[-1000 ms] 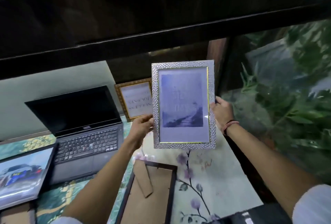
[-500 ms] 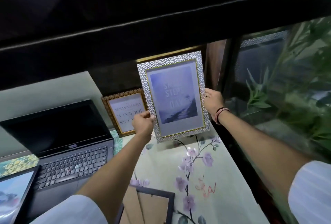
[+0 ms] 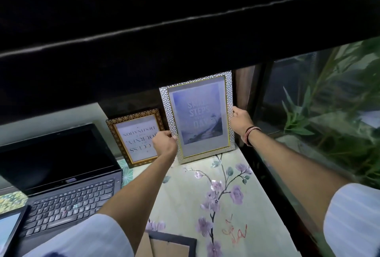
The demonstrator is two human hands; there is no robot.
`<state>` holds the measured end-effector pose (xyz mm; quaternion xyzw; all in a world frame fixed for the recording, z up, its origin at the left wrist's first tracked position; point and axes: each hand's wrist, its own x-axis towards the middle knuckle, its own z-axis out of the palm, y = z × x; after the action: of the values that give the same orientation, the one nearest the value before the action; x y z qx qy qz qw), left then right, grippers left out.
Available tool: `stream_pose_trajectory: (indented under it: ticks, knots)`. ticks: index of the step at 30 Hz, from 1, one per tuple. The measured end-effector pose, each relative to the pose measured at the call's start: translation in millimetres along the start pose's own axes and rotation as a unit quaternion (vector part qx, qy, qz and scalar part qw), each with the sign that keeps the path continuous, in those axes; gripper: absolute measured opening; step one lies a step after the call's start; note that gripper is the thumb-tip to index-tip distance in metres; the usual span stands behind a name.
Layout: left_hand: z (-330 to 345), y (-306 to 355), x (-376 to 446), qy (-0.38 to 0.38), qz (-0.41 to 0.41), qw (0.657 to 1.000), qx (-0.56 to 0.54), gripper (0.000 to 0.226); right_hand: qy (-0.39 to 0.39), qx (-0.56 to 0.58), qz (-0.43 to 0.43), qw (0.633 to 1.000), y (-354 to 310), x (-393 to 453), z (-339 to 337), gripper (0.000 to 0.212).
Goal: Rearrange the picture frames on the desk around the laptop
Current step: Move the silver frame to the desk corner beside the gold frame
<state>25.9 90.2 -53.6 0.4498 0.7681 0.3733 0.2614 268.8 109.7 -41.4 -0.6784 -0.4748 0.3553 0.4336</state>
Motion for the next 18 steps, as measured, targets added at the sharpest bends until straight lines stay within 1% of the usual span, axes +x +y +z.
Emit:
stream_pose_trajectory:
  ticks: [3, 6, 10, 12, 14, 16, 18]
  knots:
    - [2.1, 1.0, 2.3, 0.011, 0.003, 1.000, 0.019, 0.012, -0.026, 0.010, 0.003, 1.000, 4.2, 4.2, 3.7, 0.046]
    - [2.5, -0.2, 3.1, 0.015, 0.010, 1.000, 0.024, 0.011, -0.037, 0.026, 0.001, 0.999, 2.5, 3.9, 4.6, 0.052]
    - [-0.6, -6.5, 5.7, 0.023, 0.016, 1.000, 0.014, 0.014, -0.071, 0.049, 0.002, 0.996, 11.1, 6.5, 6.5, 0.050]
    - [-1.5, -8.5, 5.3, 0.020, 0.020, 1.000, 0.011, 0.016, -0.083, 0.051, 0.003, 0.995, 6.7, 3.5, 6.4, 0.051]
    - [-0.6, -9.2, 4.3, 0.020, 0.020, 1.000, 0.004, 0.019, -0.086, 0.043, 0.010, 0.995, 4.2, 2.1, 5.5, 0.056]
    - [-1.3, -7.7, 2.7, 0.022, 0.015, 1.000, -0.001, 0.025, -0.094, 0.038, 0.019, 0.995, 1.1, -2.5, 3.3, 0.055]
    - [-2.8, -8.4, 1.9, 0.007, 0.010, 1.000, -0.001, 0.030, -0.095, 0.028, 0.029, 0.995, 0.6, -6.9, 4.5, 0.060]
